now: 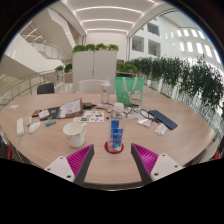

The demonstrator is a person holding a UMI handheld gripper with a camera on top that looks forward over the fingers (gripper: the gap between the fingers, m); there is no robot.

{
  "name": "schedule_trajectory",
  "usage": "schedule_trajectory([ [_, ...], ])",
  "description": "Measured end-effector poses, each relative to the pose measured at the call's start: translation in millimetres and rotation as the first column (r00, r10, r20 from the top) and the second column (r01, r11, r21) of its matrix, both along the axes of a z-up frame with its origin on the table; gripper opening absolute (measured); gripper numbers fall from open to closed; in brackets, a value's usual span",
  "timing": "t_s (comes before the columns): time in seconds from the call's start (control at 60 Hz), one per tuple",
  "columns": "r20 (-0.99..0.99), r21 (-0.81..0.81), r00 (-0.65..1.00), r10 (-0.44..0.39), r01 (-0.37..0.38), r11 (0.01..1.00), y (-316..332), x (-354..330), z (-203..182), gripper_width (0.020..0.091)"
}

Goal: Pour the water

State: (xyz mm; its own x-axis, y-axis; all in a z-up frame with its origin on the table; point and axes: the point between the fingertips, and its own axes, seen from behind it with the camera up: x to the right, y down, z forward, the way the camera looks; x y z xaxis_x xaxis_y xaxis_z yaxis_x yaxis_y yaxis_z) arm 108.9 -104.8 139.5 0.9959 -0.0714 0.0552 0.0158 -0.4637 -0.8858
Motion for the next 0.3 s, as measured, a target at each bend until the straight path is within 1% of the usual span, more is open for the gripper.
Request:
schedule_trajectory([
  [0.133, -0.019, 0.007, 1.0, -0.009, 0.009, 1.0, -54, -38, 37, 0.0815],
  [0.3, -0.04, -0.007, 0.999, -0.021, 0.021, 1.0, -100, -72, 65, 0.0819],
])
